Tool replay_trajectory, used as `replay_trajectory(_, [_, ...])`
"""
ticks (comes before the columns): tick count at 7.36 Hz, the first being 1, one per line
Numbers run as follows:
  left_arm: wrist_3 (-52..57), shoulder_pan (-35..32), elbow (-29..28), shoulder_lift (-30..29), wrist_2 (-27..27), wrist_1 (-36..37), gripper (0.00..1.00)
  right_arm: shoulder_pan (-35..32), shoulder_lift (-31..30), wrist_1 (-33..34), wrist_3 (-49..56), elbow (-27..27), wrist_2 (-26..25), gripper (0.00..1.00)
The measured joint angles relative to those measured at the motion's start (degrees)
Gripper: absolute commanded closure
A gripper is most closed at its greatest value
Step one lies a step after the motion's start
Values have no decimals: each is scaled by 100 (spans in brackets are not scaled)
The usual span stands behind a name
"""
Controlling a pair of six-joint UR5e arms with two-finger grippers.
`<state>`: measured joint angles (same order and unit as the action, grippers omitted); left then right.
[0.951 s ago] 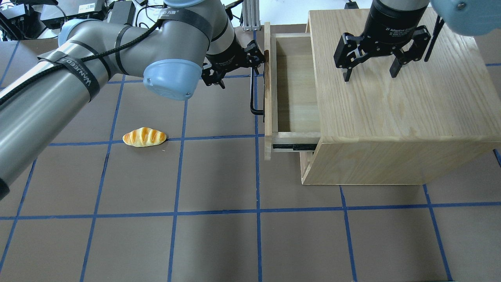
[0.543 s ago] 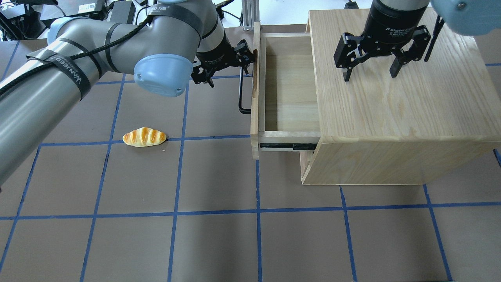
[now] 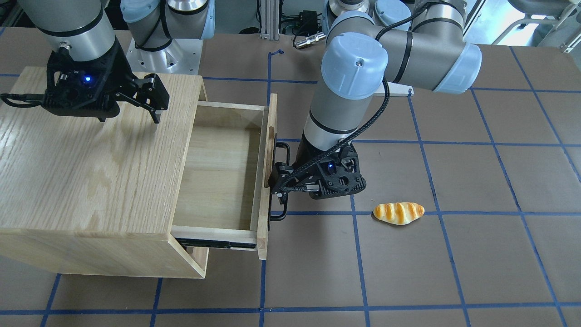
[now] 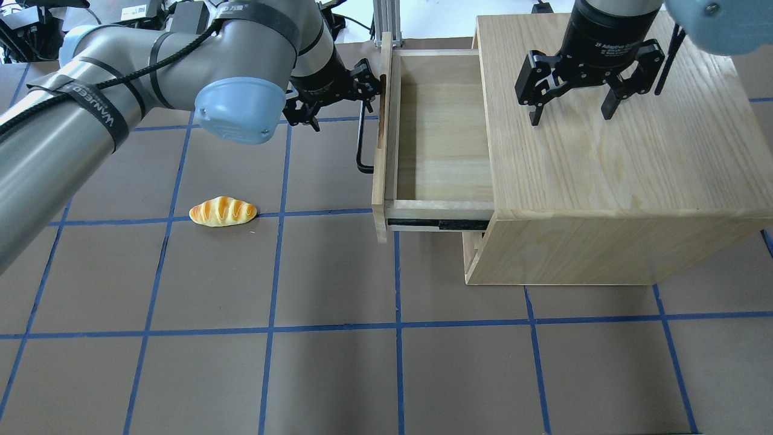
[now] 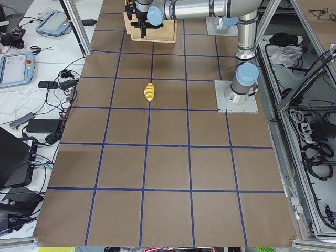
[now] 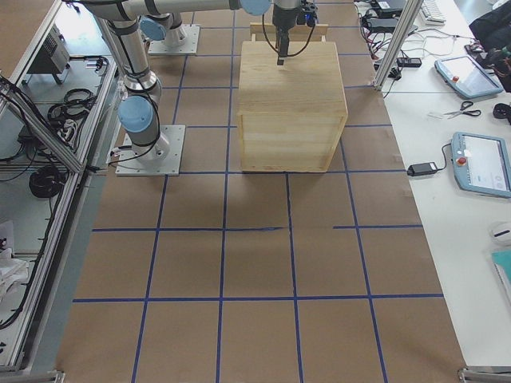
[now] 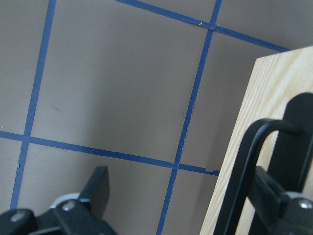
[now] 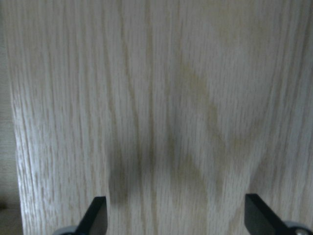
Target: Open upper drawer
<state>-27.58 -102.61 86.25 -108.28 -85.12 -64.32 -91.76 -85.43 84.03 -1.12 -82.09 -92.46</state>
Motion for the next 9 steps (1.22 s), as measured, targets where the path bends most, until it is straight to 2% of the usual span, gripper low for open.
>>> replay_trajectory(4, [188,106,-21,70,8,-126,0,0,0,0,-1,-1,0,0])
replay_trajectory(9, [321,293,-403,572,29,-1141,0,0,0,0,0,-8,0,0])
